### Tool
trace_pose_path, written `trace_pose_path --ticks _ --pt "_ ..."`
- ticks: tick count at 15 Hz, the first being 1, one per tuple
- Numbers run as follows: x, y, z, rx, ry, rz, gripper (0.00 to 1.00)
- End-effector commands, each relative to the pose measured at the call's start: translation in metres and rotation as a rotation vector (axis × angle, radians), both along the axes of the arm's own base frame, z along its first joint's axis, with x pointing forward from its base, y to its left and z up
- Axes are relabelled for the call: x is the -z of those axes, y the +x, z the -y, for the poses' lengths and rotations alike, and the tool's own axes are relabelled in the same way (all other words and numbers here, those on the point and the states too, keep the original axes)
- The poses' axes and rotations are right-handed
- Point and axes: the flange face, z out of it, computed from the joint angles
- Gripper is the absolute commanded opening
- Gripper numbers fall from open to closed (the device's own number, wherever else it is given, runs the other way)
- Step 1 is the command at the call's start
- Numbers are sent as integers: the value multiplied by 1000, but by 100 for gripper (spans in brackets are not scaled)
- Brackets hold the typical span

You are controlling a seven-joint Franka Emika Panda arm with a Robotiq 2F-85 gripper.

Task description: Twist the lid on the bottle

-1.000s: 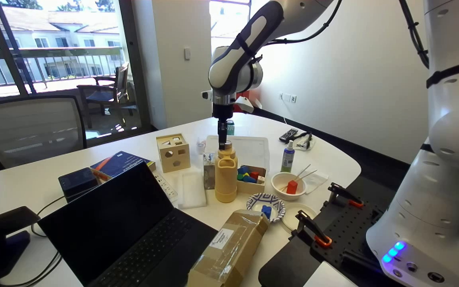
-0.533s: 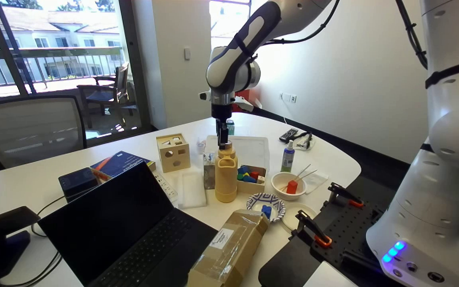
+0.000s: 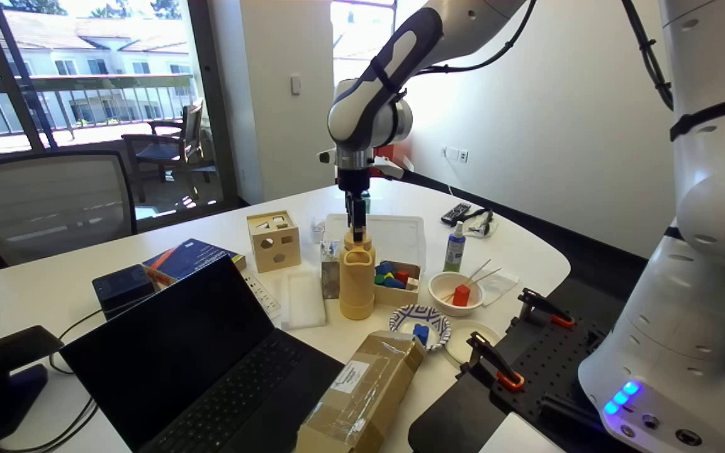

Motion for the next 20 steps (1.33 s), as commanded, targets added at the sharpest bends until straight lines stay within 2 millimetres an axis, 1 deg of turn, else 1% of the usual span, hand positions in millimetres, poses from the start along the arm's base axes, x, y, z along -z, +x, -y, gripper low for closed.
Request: trace_pose_path --ticks 1,3,6,10,13,16,18,20 --pt "-7 0 4 30 -6 -17 100" --pt "-11 0 4 50 -10 -8 100" --pt "-22 -3 7 165 -49 0 100" --pt "-50 -15 10 295 -66 7 100" --pt "-79 -31 8 420 -76 0 100" --pt "-103 -48 5 594 -106 8 100" --pt "-112 -55 3 705 -120 36 100" --pt "-117 -59 2 816 -123 62 100"
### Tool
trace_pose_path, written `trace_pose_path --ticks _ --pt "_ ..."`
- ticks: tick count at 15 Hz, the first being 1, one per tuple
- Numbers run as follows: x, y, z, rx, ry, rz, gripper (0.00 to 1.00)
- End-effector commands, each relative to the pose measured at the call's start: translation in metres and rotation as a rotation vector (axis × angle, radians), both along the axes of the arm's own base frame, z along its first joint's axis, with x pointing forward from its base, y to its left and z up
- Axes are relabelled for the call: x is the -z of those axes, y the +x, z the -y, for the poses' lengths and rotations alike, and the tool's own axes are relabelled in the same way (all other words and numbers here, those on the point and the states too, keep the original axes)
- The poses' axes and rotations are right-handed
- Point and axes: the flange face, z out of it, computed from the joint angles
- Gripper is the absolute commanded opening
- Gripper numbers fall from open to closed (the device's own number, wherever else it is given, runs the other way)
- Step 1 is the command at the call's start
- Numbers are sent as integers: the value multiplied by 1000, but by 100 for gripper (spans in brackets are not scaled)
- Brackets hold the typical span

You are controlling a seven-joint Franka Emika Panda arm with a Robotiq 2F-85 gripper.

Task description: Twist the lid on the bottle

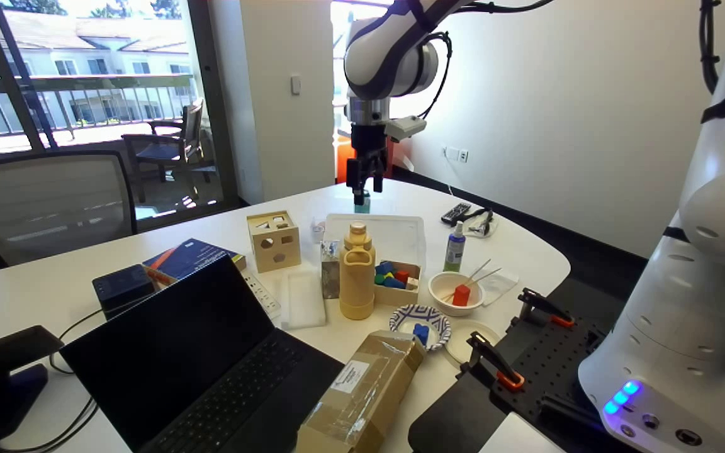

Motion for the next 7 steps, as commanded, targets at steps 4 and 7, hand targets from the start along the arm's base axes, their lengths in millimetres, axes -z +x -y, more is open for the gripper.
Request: trace_pose_path --ticks 4,7 --pt "-12 -23 0 306 -99 83 100" --pt "-7 -26 -1 370 -127 75 100"
